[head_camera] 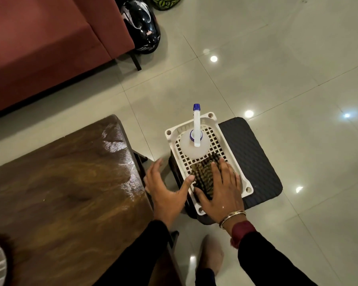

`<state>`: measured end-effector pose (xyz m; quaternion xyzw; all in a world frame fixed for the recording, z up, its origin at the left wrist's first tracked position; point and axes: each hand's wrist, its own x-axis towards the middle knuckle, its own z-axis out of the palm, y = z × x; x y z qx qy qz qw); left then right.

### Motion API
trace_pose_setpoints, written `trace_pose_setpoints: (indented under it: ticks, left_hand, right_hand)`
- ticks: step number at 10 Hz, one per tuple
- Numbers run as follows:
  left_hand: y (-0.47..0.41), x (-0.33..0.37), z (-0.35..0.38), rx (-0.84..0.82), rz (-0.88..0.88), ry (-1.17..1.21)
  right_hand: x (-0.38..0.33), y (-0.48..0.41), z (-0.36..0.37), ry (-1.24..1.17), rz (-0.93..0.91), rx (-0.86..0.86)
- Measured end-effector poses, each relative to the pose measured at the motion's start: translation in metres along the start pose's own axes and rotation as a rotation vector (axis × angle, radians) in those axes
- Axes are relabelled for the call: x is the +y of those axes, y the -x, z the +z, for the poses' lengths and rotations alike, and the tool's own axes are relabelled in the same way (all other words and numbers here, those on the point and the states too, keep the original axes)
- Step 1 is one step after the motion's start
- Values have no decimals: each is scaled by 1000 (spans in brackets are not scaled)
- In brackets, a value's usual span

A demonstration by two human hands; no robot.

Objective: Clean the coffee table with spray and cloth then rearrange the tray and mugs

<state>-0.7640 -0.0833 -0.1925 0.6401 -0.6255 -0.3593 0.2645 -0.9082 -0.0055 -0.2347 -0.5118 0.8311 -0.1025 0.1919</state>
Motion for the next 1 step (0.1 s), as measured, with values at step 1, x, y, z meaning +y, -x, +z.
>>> trace_pose_setpoints:
  ticks: [1]
  left_hand:
    - [17, -27, -31, 21, 52, -131]
  right_hand:
    - [-3, 3, -1, -25, -53, 38]
